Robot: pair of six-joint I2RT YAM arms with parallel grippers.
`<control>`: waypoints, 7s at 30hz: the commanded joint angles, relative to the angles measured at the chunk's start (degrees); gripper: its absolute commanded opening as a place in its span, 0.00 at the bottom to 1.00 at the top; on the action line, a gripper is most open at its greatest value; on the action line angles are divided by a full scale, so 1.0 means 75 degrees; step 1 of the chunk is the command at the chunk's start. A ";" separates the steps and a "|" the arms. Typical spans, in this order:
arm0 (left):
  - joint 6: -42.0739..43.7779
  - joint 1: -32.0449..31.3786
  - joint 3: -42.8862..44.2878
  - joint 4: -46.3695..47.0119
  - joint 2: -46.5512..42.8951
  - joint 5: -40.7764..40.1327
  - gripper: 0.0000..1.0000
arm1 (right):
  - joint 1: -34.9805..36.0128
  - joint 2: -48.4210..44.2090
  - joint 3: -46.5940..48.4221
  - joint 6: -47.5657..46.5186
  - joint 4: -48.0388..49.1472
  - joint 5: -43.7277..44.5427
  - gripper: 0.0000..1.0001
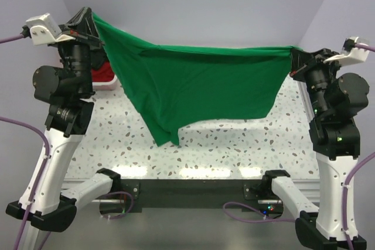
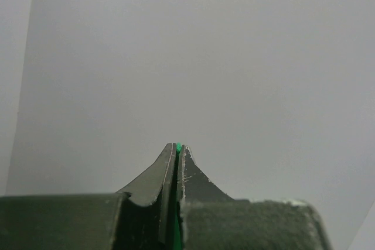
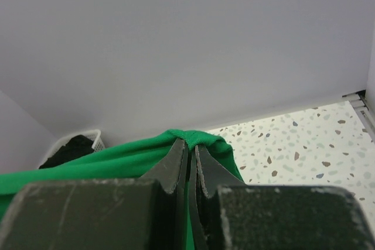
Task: Fold and stack the t-shirts
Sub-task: Flatten the tshirt out
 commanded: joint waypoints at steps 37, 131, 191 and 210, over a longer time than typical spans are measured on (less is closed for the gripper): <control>0.0963 0.0002 0.1424 0.1506 0.2090 0.0049 0.00 | -0.0044 0.1369 -0.0391 0.0173 0.2169 -0.0015 0.00; -1.0380 -0.2541 -0.5829 -0.9393 0.0077 -0.2296 0.06 | 0.0062 -0.0222 -0.6626 0.3830 -0.3045 0.0723 0.51; -0.7075 -0.4650 -0.5465 -0.5491 0.2902 -0.2425 0.28 | 0.1538 0.0751 -0.5981 0.2775 -0.0842 0.0313 0.46; -0.7040 -0.4392 -0.5618 -0.5525 0.2480 -0.1652 0.27 | 0.1527 0.0704 -0.6063 0.2904 -0.0947 0.0442 0.45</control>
